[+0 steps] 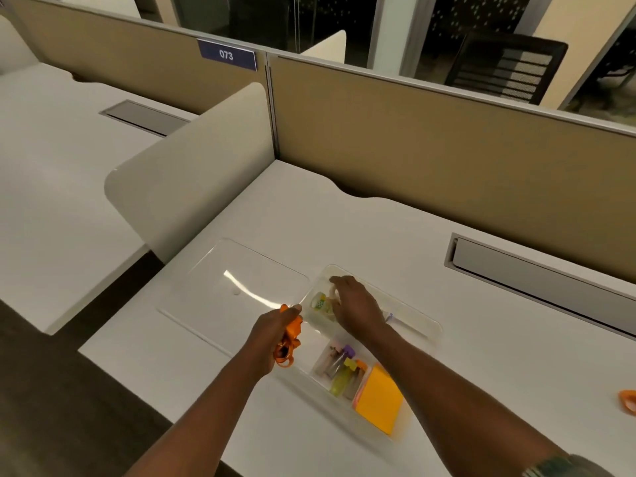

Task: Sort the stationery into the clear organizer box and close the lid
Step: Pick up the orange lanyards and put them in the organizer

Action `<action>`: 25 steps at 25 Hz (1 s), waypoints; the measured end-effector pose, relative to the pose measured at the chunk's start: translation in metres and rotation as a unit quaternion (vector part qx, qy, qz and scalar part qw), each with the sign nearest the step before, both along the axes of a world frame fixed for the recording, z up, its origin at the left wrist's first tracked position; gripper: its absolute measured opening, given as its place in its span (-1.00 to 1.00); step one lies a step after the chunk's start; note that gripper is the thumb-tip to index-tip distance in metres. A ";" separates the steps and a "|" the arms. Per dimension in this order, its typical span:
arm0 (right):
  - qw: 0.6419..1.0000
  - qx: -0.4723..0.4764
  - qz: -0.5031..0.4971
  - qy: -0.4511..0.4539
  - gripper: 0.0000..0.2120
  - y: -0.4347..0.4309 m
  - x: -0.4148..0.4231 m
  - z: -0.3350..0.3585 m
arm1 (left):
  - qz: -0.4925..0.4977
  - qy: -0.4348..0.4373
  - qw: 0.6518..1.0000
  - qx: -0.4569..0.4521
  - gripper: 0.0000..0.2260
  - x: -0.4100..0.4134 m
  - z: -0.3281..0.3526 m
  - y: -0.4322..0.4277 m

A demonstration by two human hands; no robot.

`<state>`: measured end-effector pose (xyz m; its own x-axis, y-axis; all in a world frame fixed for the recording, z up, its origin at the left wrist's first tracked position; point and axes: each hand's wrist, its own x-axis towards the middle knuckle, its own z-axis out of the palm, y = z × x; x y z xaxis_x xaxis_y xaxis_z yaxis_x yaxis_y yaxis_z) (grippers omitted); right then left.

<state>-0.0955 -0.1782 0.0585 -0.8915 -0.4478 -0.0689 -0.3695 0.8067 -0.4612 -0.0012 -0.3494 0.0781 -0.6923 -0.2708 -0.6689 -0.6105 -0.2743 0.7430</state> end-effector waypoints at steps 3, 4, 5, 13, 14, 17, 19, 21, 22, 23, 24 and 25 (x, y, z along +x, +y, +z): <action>1.000 0.029 0.002 -0.006 -0.50 -0.003 -0.011 -0.009 | -0.003 -0.001 1.000 -0.017 -0.69 0.001 -0.001 -0.003; 0.999 0.036 0.006 -0.009 -0.46 -0.002 -0.012 -0.011 | -0.007 0.003 1.000 -0.027 -0.70 0.000 -0.004 -0.003; 0.999 0.044 0.010 -0.006 -0.43 -0.001 -0.013 -0.013 | -0.010 0.006 0.999 -0.042 -0.71 -0.001 -0.004 -0.002; 0.998 0.031 -0.053 0.003 -0.37 0.039 0.014 -0.020 | -0.105 0.087 0.959 -0.247 -0.74 -0.015 -0.017 0.029; 0.998 0.029 -0.063 -0.001 -0.38 0.048 0.018 -0.021 | -0.128 0.093 0.950 -0.268 -0.76 -0.016 -0.021 0.034; 0.997 0.027 -0.074 -0.002 -0.39 0.073 0.029 -0.025 | -0.185 0.108 0.914 -0.344 -0.81 -0.016 -0.034 0.040; 0.996 0.032 -0.080 0.000 -0.39 0.085 0.036 -0.027 | -0.218 0.098 0.893 -0.382 -0.75 -0.012 -0.042 0.040; 0.996 0.038 -0.085 -0.003 -0.38 0.093 0.042 -0.028 | -0.255 0.083 0.875 -0.404 -0.68 -0.007 -0.051 0.040; 0.995 0.039 -0.087 -0.007 -0.37 0.096 0.044 -0.028 | -0.273 0.078 0.864 -0.415 -0.65 -0.005 -0.054 0.041; 0.996 0.038 -0.086 -0.009 -0.37 0.098 0.046 -0.028 | -0.288 0.075 0.854 -0.427 -0.62 -0.003 -0.055 0.041; 0.996 0.035 -0.085 -0.011 -0.37 0.100 0.048 -0.028 | -0.298 0.075 0.842 -0.443 -0.60 -0.001 -0.054 0.042; 0.996 0.032 -0.084 -0.010 -0.37 0.103 0.050 -0.027 | -0.304 0.080 0.826 -0.467 -0.60 0.000 -0.052 0.042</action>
